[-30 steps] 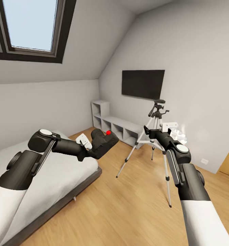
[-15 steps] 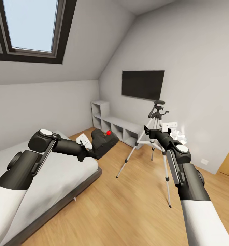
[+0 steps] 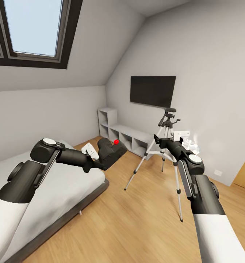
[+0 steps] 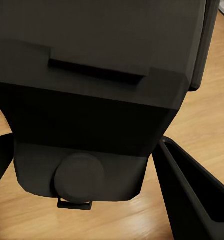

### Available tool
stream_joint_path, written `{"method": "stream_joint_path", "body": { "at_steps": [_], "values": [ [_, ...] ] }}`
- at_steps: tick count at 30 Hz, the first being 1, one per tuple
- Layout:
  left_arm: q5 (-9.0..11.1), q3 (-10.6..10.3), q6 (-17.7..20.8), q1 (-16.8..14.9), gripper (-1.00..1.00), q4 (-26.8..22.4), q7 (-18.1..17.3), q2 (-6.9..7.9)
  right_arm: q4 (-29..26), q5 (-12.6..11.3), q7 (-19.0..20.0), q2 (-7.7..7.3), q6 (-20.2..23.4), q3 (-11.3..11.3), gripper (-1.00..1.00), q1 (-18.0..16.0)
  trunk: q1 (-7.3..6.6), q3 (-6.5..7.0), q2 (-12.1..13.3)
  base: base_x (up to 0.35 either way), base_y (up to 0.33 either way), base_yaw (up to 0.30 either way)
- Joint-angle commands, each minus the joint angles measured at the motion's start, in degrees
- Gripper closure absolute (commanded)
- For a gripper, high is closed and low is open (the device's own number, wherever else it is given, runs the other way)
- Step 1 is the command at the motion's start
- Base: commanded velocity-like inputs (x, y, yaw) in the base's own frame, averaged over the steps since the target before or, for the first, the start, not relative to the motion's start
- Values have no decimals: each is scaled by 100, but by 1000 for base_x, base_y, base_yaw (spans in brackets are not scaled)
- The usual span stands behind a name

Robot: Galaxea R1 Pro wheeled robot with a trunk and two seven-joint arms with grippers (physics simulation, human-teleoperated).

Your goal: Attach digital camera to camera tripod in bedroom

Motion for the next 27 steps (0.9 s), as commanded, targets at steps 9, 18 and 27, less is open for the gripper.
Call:
{"method": "stream_joint_path", "body": {
  "at_steps": [9, 18, 27],
  "values": [
    [-57, -2, 43, -8, 100, -6, -60, 1, -7, -1, 37, 5, 33, -15, -100, -6, 4, -14, -14, 0, 0, 0],
    [-57, -2, 43, -8, 100, -6, -58, 1, -7, -1, 37, 5, 33, -15, -100, -6, 4, -14, -14, 0, 0, 0],
    [-57, -2, 43, -8, 100, -6, -58, 1, -7, -1, 37, 5, 33, -15, -100, -6, 4, -14, -14, 0, 0, 0]
  ]
}}
